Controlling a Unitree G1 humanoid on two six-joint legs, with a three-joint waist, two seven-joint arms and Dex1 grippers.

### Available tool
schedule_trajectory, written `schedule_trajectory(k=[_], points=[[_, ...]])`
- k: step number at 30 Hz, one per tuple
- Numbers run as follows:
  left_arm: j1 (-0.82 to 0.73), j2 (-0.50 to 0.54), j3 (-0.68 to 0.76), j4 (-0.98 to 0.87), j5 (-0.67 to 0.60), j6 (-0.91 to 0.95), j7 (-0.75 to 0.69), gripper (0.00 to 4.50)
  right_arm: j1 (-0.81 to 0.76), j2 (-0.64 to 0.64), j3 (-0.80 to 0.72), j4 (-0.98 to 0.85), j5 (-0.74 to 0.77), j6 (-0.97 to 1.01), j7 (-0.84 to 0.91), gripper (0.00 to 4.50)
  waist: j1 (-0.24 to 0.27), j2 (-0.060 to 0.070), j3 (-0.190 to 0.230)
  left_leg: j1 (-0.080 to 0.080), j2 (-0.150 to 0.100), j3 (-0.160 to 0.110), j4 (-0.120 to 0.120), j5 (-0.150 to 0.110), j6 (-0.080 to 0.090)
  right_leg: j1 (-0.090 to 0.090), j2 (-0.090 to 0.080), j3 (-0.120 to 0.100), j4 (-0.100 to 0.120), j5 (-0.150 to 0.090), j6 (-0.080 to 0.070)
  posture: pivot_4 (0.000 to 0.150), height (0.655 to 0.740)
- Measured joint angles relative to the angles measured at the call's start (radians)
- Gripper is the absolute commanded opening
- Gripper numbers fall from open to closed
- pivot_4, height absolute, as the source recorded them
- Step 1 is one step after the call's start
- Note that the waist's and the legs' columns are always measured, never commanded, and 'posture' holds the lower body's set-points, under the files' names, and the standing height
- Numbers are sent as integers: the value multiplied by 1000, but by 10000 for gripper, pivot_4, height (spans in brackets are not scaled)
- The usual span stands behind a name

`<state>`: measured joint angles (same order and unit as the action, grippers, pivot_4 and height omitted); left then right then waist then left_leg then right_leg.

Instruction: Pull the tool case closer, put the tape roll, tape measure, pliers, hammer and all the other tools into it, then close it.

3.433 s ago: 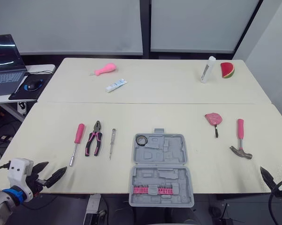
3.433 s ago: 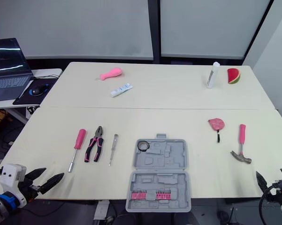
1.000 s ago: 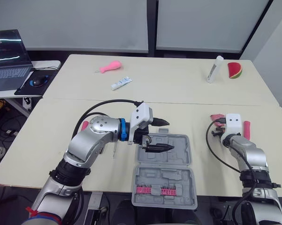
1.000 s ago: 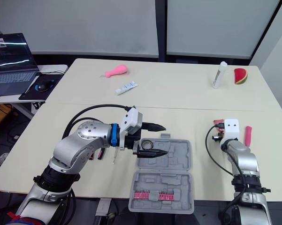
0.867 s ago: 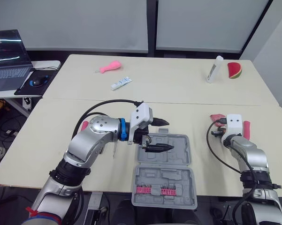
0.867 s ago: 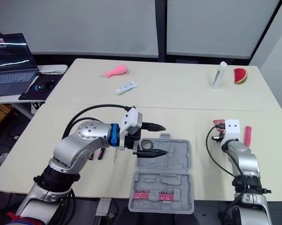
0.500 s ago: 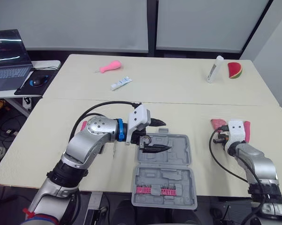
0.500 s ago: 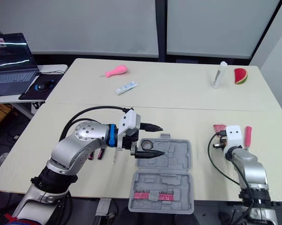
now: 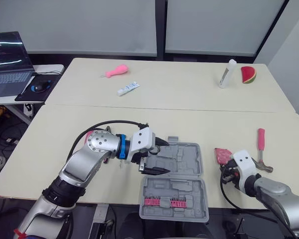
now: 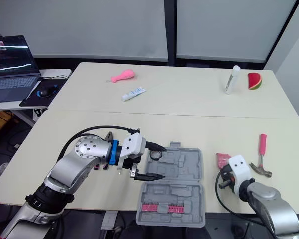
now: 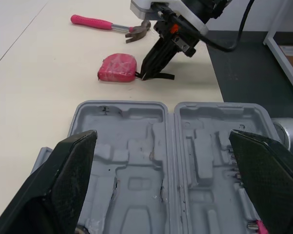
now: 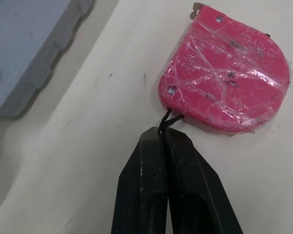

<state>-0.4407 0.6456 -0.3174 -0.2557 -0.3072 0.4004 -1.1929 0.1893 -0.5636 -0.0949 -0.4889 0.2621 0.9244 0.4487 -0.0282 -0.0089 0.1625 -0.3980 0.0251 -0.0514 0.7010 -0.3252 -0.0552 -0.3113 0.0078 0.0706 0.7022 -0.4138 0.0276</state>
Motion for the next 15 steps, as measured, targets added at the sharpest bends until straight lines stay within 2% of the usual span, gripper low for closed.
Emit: schedule_trajectory(k=[15], points=[[23, 21, 0, -11, 1, -17, -50, 45000, 189, 12, -9, -159, 37, 35, -16, 186, 2, 0, 0, 0, 0, -1, -1, 0, 0, 1, 0, 0, -2, 0, 0, 1500, 7400]])
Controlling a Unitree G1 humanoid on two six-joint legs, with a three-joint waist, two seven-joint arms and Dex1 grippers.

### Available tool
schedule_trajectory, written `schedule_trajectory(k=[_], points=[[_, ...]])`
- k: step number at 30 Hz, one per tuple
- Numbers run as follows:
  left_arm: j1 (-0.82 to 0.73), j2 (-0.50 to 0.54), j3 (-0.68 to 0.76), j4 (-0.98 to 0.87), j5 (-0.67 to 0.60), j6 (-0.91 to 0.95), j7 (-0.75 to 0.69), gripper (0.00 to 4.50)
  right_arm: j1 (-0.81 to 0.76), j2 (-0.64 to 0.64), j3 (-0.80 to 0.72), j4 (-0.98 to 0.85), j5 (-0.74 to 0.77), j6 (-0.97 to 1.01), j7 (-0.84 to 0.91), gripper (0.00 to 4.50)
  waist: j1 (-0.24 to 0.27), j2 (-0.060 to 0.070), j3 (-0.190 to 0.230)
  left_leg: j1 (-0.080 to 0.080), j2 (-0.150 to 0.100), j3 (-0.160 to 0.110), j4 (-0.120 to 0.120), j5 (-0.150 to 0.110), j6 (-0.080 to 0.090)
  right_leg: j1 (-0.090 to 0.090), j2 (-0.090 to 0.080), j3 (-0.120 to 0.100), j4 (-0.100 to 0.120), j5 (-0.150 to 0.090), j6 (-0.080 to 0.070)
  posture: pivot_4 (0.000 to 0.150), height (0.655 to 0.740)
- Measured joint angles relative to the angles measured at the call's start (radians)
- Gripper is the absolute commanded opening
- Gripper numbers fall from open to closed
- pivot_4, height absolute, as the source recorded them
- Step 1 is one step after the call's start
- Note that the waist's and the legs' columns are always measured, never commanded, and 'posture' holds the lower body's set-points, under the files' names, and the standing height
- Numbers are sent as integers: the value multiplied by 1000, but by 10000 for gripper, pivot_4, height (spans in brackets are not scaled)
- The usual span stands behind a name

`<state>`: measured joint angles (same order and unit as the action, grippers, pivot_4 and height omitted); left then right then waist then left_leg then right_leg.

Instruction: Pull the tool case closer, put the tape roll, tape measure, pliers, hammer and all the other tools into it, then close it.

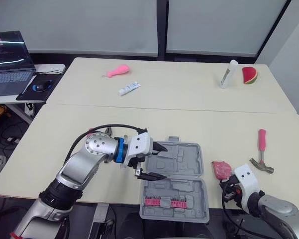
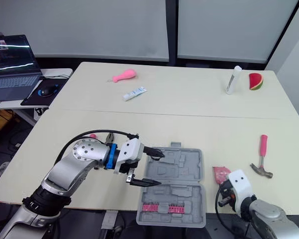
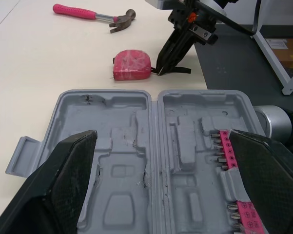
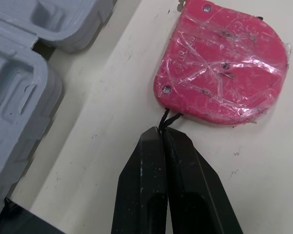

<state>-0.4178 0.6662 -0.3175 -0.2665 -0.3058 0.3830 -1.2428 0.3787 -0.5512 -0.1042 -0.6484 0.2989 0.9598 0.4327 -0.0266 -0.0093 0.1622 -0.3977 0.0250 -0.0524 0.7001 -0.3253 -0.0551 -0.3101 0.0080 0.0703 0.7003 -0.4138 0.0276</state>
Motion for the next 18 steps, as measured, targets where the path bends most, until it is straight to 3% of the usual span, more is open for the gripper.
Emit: schedule_trajectory(k=[18], points=[[72, 11, 0, -67, -49, -20, -58, 45000, 143, 0, -1, -123, 32, 58, -12, 186, 0, 0, 0, 0, 0, -1, 0, 0, 0, 1, 0, 0, -1, 0, 0, 1500, 7400]])
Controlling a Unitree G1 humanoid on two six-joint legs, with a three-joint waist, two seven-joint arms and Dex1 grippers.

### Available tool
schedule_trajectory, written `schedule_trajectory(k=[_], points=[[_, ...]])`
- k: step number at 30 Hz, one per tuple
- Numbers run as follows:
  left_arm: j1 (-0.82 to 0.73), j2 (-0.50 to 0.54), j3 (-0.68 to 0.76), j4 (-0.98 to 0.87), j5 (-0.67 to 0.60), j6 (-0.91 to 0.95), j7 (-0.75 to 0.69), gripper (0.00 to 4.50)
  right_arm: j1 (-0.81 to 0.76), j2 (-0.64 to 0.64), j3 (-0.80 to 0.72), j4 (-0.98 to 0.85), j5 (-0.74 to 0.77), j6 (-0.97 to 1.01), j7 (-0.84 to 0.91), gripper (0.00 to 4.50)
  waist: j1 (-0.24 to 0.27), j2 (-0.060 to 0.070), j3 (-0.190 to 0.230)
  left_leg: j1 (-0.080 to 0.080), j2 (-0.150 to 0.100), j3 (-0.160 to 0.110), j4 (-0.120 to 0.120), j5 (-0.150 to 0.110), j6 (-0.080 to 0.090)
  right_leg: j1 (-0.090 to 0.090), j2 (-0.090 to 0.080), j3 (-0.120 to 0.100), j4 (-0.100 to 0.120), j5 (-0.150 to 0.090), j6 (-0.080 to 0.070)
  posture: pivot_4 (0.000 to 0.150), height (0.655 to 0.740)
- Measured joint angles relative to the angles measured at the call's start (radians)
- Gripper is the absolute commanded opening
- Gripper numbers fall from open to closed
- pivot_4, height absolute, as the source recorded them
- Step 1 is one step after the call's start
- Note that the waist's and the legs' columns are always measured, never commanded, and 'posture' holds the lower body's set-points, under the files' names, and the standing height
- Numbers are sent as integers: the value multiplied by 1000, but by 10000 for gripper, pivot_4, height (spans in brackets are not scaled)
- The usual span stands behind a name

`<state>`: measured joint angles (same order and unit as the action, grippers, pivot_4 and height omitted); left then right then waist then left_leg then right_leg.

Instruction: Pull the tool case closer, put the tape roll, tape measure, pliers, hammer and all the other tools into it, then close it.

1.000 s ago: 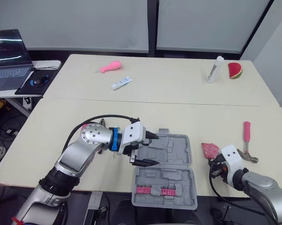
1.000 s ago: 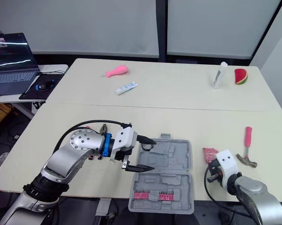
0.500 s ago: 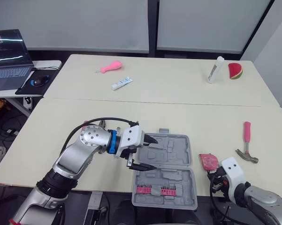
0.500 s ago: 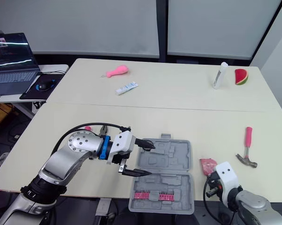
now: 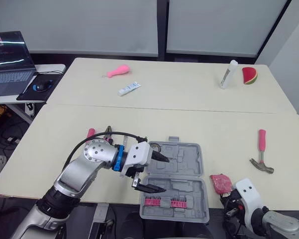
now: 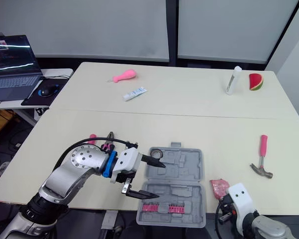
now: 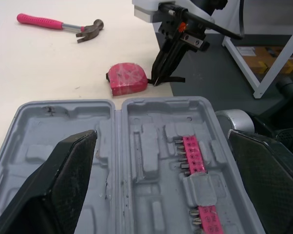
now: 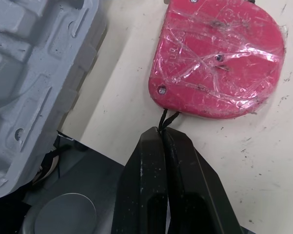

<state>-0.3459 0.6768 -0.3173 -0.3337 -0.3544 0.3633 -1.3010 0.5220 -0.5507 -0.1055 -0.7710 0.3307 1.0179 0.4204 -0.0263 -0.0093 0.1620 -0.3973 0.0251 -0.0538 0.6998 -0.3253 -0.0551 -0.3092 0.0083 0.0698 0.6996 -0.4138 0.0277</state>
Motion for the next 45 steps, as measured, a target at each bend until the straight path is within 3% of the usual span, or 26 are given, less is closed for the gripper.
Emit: schedule_trajectory(k=[8, 10, 14, 20, 26, 29, 37, 45], points=[[12, 0, 0, -10, -6, -3, -8, 45000, -4, 15, -17, -20, 35, 65, -10, 186, 0, -1, 0, 0, 0, 0, 0, 0, 0, 0, 0, 0, 0, 0, 0, 1500, 7400], [13, 0, 0, -10, -8, -5, -12, 45000, -11, 25, -36, -22, 56, 95, -10, 5450, 0, -1, 0, 0, 0, 0, 0, 0, 0, 0, 0, 0, 0, 0, 0, 1500, 7400], [18, 0, 1, -10, -16, -13, -18, 45000, -9, 23, -73, -45, 101, 155, -2, 11696, 0, 0, 0, 0, 0, 0, 0, 0, 0, 0, 0, 0, 0, 0, 0, 1500, 7400], [35, 26, 10, -9, -20, -31, -22, 45000, 76, -133, -181, -142, 188, 203, 124, 23038, 0, 0, 0, 1, -1, 1, 0, -1, 2, 1, 0, 1, 0, 0, 0, 1500, 7400], [45, 30, 31, -9, -40, -65, -35, 45000, 110, -404, -215, -71, 82, -188, 386, 36508, -2, -1, 0, 6, -1, 0, 0, -2, 4, 7, 4, 1, -2, 0, 0, 1500, 7400], [58, 30, 41, -9, -44, -85, -43, 45000, 88, -459, -205, 25, 8, -379, 482, 44654, -1, -1, 0, 6, -1, 0, 0, -2, 4, 7, 4, 1, -3, 0, 0, 1500, 7400], [100, 37, 48, -17, -46, -133, -44, 45000, -185, -535, 43, 388, -255, -932, 617, 44654, -2, -2, 1, 7, 1, 1, 0, -2, 4, 7, 4, 2, -3, 0, 0, 1500, 7400], [96, 36, 46, -44, -48, -124, -41, 45000, -385, -491, 210, 573, -383, -1084, 635, 44654, -1, -1, 1, 6, 1, 1, 1, 0, 1, 7, 3, 2, -2, 0, 0, 1500, 7400]])
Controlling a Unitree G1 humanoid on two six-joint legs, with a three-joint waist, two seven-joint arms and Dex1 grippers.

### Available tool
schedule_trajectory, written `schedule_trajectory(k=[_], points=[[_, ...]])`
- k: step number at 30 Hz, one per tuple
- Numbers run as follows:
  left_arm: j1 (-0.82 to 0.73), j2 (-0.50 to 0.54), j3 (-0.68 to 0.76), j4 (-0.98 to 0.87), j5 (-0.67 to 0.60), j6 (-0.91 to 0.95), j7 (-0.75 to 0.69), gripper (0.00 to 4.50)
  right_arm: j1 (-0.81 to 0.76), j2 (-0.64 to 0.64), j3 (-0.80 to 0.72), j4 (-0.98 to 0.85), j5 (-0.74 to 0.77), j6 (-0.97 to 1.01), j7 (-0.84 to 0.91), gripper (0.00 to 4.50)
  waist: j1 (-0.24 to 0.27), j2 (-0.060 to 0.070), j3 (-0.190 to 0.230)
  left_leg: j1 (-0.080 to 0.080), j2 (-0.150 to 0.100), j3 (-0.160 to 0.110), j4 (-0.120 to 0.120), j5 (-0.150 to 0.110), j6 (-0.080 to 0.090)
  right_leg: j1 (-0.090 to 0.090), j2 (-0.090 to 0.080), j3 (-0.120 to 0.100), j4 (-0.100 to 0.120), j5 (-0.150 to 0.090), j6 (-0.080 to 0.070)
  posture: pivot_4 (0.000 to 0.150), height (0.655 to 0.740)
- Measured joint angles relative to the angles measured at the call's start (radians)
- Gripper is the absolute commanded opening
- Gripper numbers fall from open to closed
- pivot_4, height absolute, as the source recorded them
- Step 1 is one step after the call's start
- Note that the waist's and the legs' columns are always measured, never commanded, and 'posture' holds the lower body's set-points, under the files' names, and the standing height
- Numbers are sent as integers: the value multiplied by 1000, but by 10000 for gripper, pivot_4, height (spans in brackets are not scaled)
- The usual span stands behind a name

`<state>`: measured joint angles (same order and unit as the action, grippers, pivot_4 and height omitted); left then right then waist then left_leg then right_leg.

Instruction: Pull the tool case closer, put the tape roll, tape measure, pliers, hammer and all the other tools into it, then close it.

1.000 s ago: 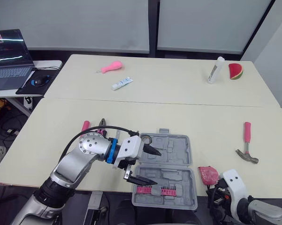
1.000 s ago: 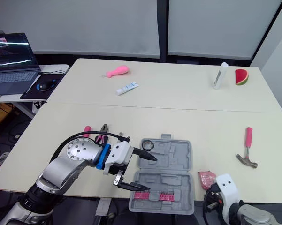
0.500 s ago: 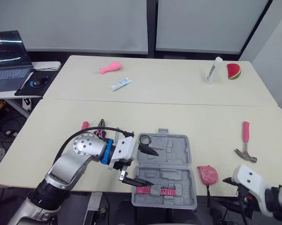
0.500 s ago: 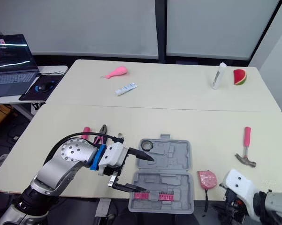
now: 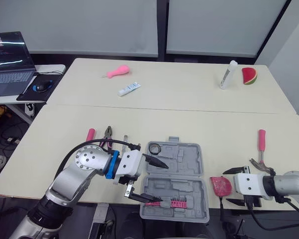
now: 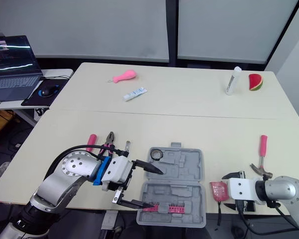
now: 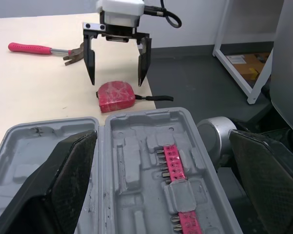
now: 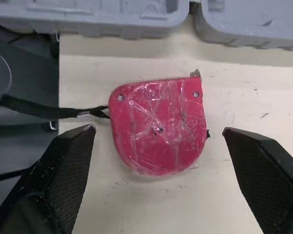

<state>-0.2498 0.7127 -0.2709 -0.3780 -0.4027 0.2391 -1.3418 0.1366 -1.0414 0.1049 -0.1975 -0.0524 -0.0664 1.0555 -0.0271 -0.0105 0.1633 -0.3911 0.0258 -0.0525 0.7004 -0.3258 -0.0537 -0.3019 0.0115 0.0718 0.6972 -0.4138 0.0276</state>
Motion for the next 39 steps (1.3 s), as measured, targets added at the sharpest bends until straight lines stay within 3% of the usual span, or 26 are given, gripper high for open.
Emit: schedule_trajectory(k=[22, 28, 34, 39], points=[[15, -2, 0, -10, -5, -10, 2, 45000, -74, 40, 73, 38, -43, 76, 43, 44654, 1, 0, 0, 0, 0, -1, 0, 0, 0, 0, -1, 0, 0, 0, 0, 1500, 7400], [22, -2, 0, -1, -2, -27, 2, 45000, -74, 51, 74, 43, -43, 93, 34, 32077, 1, 0, 0, 0, 1, -1, 0, 0, 0, 0, -1, 0, 0, 0, 0, 1500, 7400], [3, -14, 2, 48, 9, -22, 39, 45000, -42, 52, 51, -12, -34, 177, 12, 32078, 2, 0, 0, 0, 1, -1, 0, 0, 0, 0, -1, -1, 0, 0, 0, 1500, 7400], [-24, -14, 27, 85, 22, 0, 100, 45000, -30, 2, -27, -215, 27, 435, 32, 32077, 1, 1, 0, 0, 1, -1, 0, 0, 0, 0, -1, -1, 1, 0, 0, 1500, 7400]])
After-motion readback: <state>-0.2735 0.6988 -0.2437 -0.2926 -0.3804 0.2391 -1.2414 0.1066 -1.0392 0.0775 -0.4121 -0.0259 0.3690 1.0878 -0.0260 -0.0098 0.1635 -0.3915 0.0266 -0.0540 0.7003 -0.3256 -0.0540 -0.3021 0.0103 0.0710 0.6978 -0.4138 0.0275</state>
